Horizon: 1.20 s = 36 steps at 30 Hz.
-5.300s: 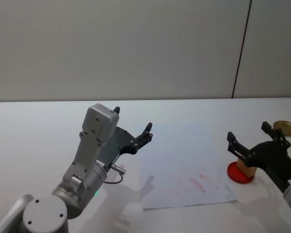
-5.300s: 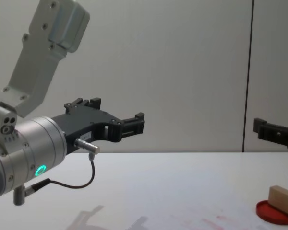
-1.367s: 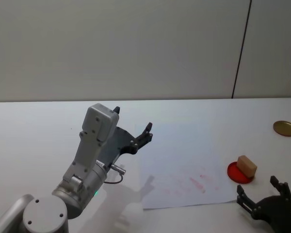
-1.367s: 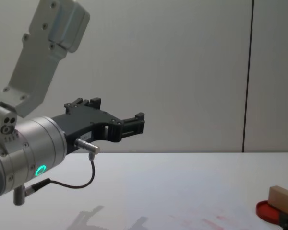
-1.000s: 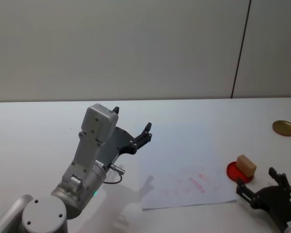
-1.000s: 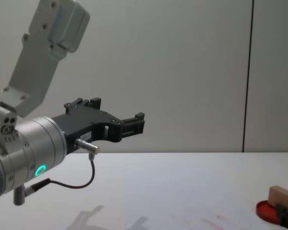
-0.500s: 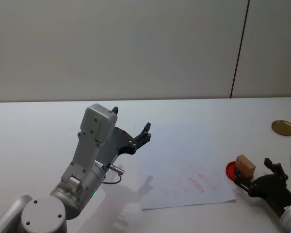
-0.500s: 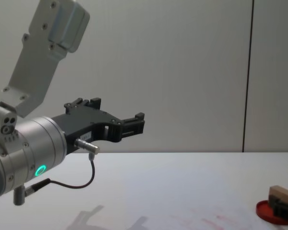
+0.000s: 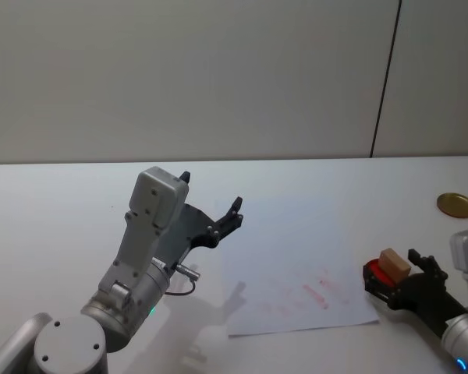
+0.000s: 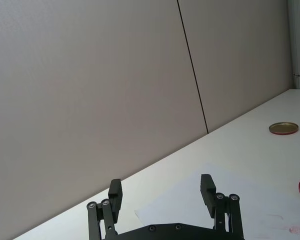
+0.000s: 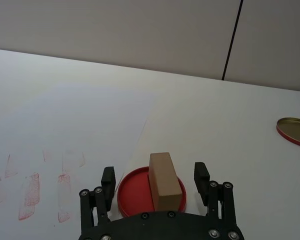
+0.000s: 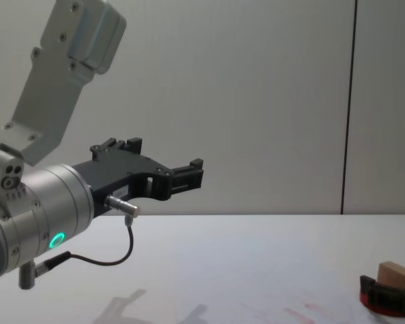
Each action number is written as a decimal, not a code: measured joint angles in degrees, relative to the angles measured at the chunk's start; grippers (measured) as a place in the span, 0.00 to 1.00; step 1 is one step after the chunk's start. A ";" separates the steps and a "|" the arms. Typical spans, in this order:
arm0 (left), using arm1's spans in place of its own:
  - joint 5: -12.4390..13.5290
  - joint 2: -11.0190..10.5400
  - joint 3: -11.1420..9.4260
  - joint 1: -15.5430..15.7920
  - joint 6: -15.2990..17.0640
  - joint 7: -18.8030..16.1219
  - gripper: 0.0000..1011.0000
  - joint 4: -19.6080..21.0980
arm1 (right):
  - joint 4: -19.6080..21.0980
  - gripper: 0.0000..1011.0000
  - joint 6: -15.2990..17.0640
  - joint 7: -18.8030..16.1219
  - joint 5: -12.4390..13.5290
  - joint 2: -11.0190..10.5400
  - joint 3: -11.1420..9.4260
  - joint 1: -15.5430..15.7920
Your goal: Use the one hand to pick up the stamp and affix it onto the A4 paper.
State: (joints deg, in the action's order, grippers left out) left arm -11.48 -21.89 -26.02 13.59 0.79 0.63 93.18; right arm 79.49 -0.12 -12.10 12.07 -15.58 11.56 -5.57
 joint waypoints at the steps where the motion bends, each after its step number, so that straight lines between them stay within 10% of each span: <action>1: 0.00 0.00 0.00 0.00 0.00 0.00 0.98 0.00 | -0.19 0.95 0.14 -0.18 -0.07 0.05 0.01 -0.14; 25: 0.00 0.00 0.00 0.00 0.00 0.00 0.98 0.00 | -1.02 0.25 1.05 -1.18 -1.08 0.36 0.20 -1.04; 36: 0.00 0.00 0.00 0.00 0.00 0.00 0.98 0.00 | 2.48 0.22 -0.99 -0.77 -3.12 0.15 0.49 -0.31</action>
State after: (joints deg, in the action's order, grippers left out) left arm -11.48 -21.89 -26.02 13.59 0.79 0.63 93.18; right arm 81.97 -1.11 -12.87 8.95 -15.43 12.06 -5.88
